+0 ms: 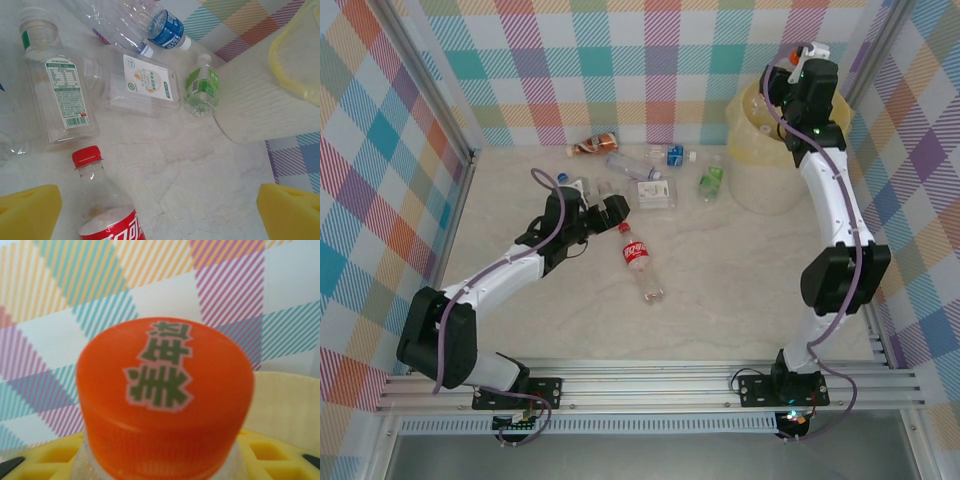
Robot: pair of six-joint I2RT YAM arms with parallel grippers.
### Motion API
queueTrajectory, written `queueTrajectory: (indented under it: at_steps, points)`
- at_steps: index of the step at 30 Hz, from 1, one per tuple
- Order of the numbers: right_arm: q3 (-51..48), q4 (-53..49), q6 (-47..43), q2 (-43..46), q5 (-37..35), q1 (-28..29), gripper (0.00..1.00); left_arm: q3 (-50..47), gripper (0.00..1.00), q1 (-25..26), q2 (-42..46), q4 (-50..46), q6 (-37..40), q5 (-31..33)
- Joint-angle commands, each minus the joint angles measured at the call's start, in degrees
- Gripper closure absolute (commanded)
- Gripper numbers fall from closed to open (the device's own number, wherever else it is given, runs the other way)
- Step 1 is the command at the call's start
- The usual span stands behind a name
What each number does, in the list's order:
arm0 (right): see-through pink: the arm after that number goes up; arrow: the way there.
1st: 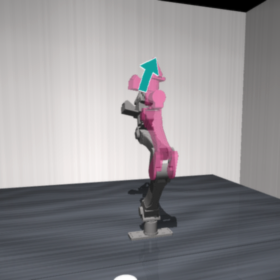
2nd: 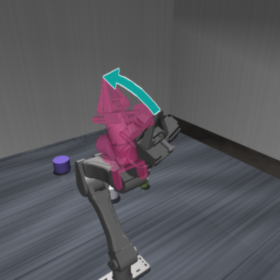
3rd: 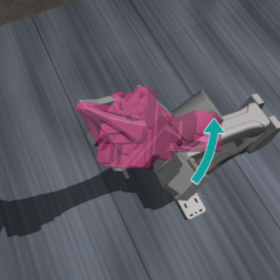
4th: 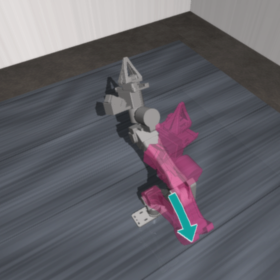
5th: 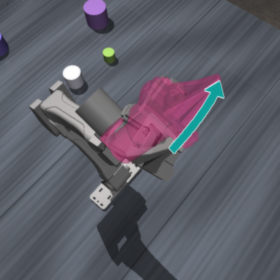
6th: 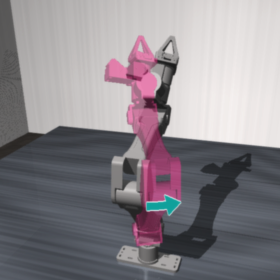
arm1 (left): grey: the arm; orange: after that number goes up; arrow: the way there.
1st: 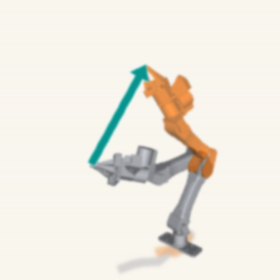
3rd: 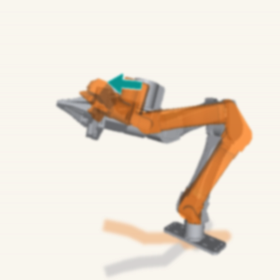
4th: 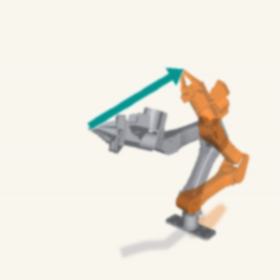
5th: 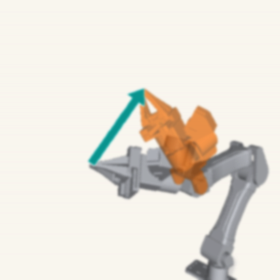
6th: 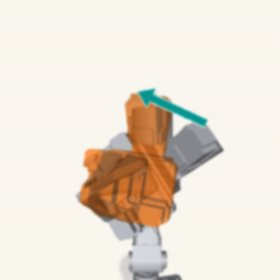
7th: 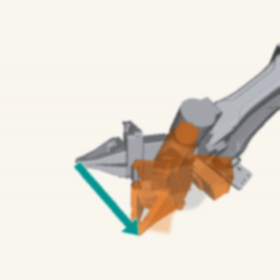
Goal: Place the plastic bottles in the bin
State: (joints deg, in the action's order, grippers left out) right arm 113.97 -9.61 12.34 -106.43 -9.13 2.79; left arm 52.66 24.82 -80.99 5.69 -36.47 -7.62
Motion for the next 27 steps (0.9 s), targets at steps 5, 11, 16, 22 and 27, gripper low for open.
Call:
queueTrajectory:
  at_steps: [5, 11, 16, 22, 27]
  points:
    - [9.07, 0.84, -7.49, -7.48, -10.11, -0.69, 0.5, -1.54, 0.0, -1.31, 2.52, 1.61, -0.6, -0.51]
    - [18.49, -5.39, -10.33, -14.92, -15.2, -1.43, 0.47, -2.45, 0.0, -1.6, 2.76, 1.56, -0.75, -0.34]
    - [21.61, -6.78, -12.28, -19.45, -19.18, -1.97, 0.45, -2.9, 0.0, -1.88, 2.68, 1.51, -1.14, -0.05]
    - [21.99, -7.46, -11.77, -22.22, -22.23, -2.43, 0.34, -3.36, 0.0, -1.97, 2.72, 0.06, -1.63, 1.39]
    - [21.99, -9.45, -11.15, -21.86, -20.6, -2.52, 0.18, -3.71, 0.0, -1.97, 2.88, -1.43, -1.93, 3.63]
